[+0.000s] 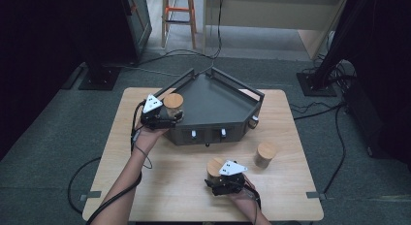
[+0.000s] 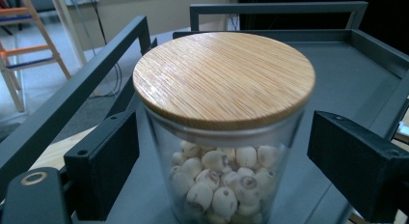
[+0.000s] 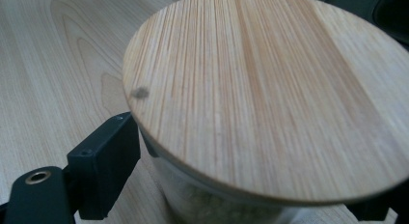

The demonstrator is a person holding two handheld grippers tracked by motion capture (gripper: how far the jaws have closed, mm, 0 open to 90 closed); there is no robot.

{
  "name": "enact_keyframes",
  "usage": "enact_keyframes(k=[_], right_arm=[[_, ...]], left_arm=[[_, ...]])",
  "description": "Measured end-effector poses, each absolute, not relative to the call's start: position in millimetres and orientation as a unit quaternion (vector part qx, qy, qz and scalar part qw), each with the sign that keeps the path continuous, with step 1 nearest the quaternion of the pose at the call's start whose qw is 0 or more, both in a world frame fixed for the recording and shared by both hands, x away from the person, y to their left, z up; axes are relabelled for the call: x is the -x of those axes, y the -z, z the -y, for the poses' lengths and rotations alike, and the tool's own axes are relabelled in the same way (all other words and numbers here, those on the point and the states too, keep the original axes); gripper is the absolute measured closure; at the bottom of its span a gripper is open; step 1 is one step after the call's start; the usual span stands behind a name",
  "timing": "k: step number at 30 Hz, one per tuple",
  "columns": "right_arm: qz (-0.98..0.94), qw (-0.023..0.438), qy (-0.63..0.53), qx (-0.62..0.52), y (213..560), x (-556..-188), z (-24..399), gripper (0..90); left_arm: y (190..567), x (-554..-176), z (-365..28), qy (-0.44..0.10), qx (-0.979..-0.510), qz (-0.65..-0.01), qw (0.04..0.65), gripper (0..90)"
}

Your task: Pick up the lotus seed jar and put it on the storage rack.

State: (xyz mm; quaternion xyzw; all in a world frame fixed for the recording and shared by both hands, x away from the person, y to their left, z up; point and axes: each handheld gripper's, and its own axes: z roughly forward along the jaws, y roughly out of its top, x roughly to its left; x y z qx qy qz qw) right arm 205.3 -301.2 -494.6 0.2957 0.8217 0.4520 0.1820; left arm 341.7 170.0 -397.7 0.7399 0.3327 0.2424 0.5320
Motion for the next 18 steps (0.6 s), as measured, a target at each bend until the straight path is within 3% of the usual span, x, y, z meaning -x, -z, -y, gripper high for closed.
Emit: enact_keyframes(k=[18], right_arm=[[-0.822,0.181,-0.452,-0.297,494.4,-205.5,301.2,13.0]], left_arm=[[404.9,-316.0,-184.7,-0.241,-0.732,-0.338,0.541,11.0]])
